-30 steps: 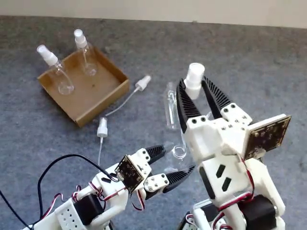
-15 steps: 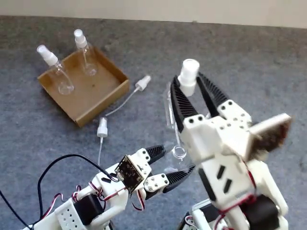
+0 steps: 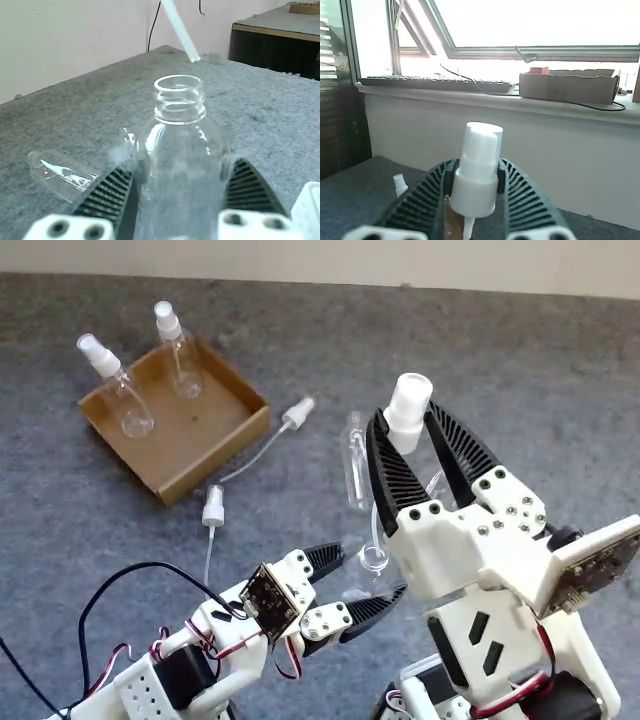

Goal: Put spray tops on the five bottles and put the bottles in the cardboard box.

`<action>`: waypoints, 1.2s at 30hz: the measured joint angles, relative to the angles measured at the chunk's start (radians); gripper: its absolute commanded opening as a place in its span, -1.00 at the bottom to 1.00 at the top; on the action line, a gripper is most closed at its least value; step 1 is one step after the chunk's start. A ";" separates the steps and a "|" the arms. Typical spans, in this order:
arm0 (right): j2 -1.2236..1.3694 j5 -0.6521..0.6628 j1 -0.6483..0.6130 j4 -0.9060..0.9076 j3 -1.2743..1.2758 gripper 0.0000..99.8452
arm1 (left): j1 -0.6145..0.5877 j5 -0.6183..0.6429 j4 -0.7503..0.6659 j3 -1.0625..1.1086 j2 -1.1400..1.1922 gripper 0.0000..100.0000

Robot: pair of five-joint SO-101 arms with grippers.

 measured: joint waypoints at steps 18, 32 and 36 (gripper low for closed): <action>0.000 0.000 0.002 0.003 0.114 -0.97 | 0.000 0.000 0.000 0.000 0.000 -0.88; -0.272 0.000 -0.020 0.130 0.370 -0.97 | -0.071 0.000 -0.011 0.000 0.000 -0.88; -0.334 0.000 -0.098 0.133 0.485 -0.97 | -0.071 0.000 -0.011 0.000 0.000 -0.88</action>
